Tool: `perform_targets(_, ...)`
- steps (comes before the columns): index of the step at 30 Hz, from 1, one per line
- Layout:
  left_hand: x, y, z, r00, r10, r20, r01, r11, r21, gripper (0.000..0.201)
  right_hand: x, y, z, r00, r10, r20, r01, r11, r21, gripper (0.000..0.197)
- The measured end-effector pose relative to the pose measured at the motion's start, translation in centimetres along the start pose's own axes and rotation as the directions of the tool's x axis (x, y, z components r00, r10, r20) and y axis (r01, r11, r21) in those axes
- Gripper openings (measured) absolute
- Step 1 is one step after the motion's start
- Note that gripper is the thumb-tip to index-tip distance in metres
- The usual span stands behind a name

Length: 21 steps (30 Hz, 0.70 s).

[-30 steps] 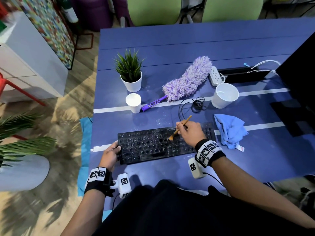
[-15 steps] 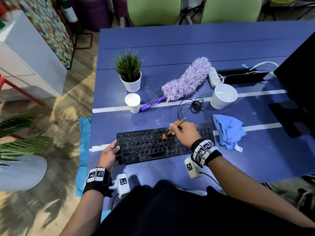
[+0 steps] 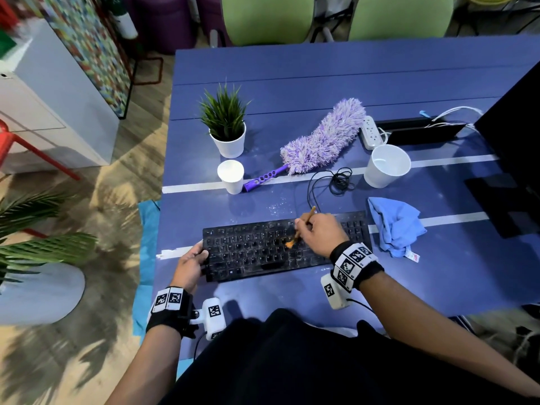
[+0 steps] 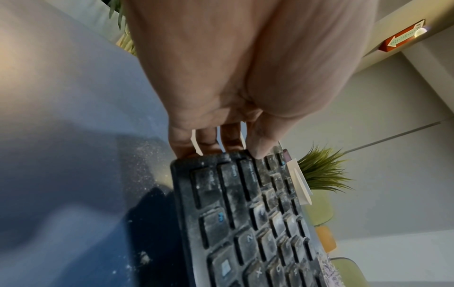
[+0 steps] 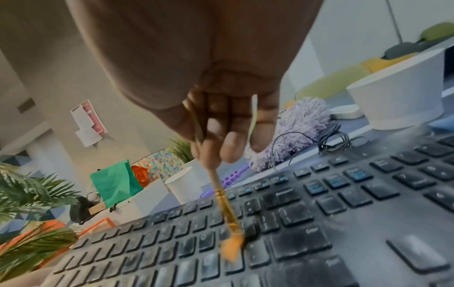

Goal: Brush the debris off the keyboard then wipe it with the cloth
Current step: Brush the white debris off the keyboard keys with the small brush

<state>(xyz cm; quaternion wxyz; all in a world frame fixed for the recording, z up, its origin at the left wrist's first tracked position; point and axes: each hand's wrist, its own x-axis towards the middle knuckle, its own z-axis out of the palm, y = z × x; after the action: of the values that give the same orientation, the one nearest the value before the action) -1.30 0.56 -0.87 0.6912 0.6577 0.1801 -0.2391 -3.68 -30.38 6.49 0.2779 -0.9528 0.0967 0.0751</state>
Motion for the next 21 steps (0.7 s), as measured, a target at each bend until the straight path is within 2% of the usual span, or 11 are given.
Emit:
perform_targets(2,0.1,0.0,0.0,1.000,0.000,0.001,0.000,1.000,0.003,0.039,-0.1,0.0,-0.5,0.994,0.056,-0.094,-0.067,0.991,-0.113,0.046)
perform_targets(4,0.2,-0.2,-0.1,1.000,-0.003,-0.004,0.003,1.000,0.004,0.040,-0.5,0.7,-0.5,0.993,0.030,-0.115,-0.037,0.998,-0.060,0.047)
perform_targets(6,0.5,-0.3,-0.3,1.000,-0.007,-0.006,0.007,1.000,0.000,0.040,-0.9,1.7,-0.1,1.000,-0.011,-0.005,0.011,0.998,0.061,0.042)
perform_targets(8,0.6,-0.4,-0.4,1.000,-0.005,-0.003,0.005,1.000,-0.005,0.041,-1.8,2.3,0.2,0.995,-0.008,0.102,-0.010,0.986,0.169,0.033)
perform_targets(9,0.6,-0.4,-0.3,1.000,-0.003,0.002,0.003,1.000,-0.004,0.041,-2.1,2.7,0.3,0.997,0.007,0.071,-0.021,0.981,0.194,0.032)
perform_targets(11,0.6,-0.5,-0.2,1.000,-0.001,0.005,0.001,1.000,-0.001,0.041,-2.6,3.2,0.1,0.995,0.056,-0.078,-0.039,0.977,0.211,0.032)
perform_targets(12,0.6,-0.5,-0.2,1.000,-0.002,0.001,0.002,1.000,0.001,0.040,-2.7,3.3,0.1,0.993,0.068,-0.102,-0.044,0.975,0.220,0.032)
perform_targets(14,0.5,-0.5,-0.2,1.000,-0.004,-0.004,0.004,1.000,0.002,0.040,-2.9,2.8,0.3,1.000,0.025,-0.002,-0.024,0.971,0.238,0.028)
perform_targets(16,0.5,-0.5,-0.1,1.000,-0.001,-0.001,0.001,1.000,0.001,0.040,-3.4,1.8,0.9,0.991,-0.073,0.111,0.043,0.967,0.253,0.025)
perform_targets(18,0.5,-0.5,0.0,1.000,0.009,0.001,-0.009,1.000,0.007,0.040,-3.7,1.4,1.2,0.985,-0.114,0.126,0.082,0.967,0.240,0.026)
perform_targets(21,0.3,-0.1,-0.2,1.000,0.021,0.003,-0.021,1.000,0.006,0.039,-3.3,2.5,0.5,0.998,0.059,0.013,-0.059,0.998,0.028,0.041)
